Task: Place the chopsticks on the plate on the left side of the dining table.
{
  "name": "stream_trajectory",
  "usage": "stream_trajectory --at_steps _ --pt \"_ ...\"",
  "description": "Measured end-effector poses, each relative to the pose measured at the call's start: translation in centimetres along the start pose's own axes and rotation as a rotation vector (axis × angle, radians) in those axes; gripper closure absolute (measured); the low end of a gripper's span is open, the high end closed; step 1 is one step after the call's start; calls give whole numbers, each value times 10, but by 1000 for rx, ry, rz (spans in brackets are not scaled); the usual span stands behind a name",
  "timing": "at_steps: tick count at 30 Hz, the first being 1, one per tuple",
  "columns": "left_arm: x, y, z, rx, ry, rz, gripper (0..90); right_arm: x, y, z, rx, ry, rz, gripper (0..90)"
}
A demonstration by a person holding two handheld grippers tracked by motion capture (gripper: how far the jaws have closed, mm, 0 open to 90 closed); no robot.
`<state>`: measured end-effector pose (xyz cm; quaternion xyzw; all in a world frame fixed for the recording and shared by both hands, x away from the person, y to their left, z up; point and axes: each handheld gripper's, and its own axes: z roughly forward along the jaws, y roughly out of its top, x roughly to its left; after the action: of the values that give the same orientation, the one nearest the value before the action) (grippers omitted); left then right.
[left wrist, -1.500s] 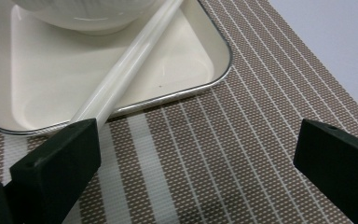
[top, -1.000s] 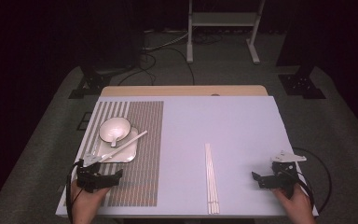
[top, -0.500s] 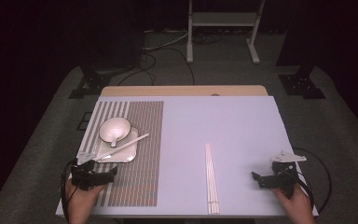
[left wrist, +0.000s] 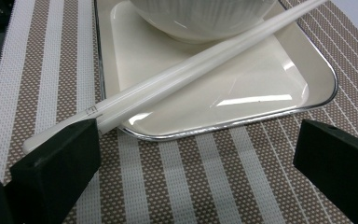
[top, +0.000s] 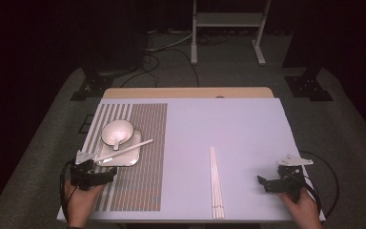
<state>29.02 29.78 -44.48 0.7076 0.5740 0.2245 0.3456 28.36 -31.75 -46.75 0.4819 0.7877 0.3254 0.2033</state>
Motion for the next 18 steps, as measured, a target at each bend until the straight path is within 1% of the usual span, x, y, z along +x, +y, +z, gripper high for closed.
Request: stream_trajectory --at_steps 2,10,18 --pt "2 2 1 0 -5 -4 0 0 0 0 0 0 0 0" --pt "9 9 6 -10 -4 -13 0 0 0 0 0 0 1 0" --pt "13 14 12 -5 -6 -4 0 0 0 0 -1 0 1 0"
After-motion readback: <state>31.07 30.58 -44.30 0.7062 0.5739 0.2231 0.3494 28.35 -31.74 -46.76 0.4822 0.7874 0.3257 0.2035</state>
